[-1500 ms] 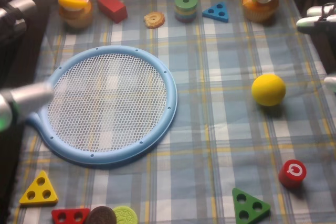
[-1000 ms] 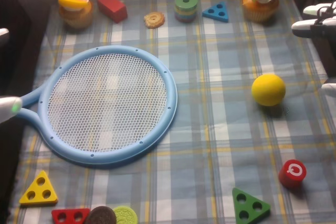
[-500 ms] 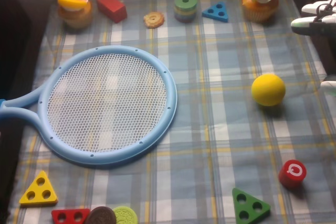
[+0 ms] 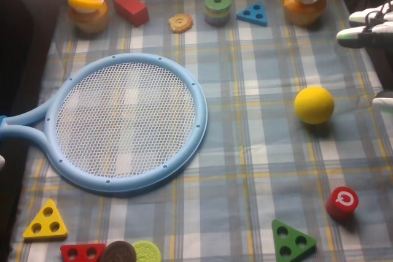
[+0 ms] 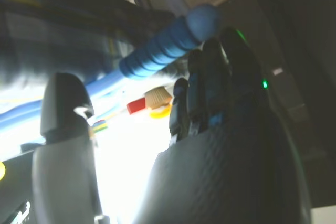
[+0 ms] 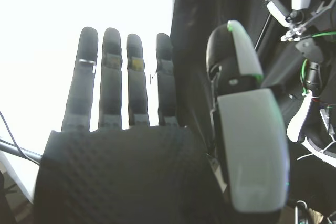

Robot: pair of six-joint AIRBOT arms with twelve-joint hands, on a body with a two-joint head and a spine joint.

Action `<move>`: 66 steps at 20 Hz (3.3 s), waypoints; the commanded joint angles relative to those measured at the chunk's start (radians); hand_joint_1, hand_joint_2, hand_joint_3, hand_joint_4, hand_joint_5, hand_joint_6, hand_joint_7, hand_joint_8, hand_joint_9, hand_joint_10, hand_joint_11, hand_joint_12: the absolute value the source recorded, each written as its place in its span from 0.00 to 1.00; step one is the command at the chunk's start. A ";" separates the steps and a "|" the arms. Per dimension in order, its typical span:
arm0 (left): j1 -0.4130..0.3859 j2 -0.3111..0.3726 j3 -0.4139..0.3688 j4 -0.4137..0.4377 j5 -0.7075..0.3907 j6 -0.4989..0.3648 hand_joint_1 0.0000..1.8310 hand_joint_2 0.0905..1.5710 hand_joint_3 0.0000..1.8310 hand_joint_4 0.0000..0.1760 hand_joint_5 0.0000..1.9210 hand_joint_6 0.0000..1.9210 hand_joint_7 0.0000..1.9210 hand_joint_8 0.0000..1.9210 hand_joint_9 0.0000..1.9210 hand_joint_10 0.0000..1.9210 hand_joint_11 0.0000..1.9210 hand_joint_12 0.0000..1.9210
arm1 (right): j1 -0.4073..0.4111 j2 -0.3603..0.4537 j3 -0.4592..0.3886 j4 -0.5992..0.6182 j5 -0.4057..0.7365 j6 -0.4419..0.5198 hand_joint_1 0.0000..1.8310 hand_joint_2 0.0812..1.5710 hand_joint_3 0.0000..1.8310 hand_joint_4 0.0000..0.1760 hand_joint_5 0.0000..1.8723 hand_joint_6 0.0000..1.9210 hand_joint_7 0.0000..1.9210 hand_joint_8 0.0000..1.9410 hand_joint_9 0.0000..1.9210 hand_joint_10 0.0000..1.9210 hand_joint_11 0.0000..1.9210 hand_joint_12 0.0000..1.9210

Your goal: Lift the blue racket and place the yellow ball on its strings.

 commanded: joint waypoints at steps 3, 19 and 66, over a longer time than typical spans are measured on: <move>-0.022 -0.017 0.027 -0.005 -0.042 0.044 0.51 0.58 0.00 1.00 0.08 0.00 0.17 0.00 0.14 0.00 0.00 0.13 | 0.013 -0.003 0.007 0.019 0.119 0.005 0.43 0.76 0.00 0.23 0.30 0.00 0.25 0.00 0.24 0.00 0.13 0.31; -0.169 -0.104 0.145 -0.131 0.149 0.420 0.51 0.56 0.00 1.00 0.10 0.01 0.21 0.01 0.18 0.01 0.03 0.01 | 0.014 -0.011 0.016 0.001 0.105 0.016 0.45 0.77 0.00 0.00 0.31 0.00 0.28 0.00 0.27 0.01 0.15 0.31; -0.088 0.084 -0.127 0.201 -0.182 0.016 0.96 0.71 0.00 1.00 0.46 1.00 0.60 1.00 0.76 1.00 0.80 1.00 | 0.026 -0.022 0.027 -0.004 0.106 0.043 0.39 0.77 0.00 0.00 0.30 0.00 0.30 0.00 0.30 0.00 0.20 0.23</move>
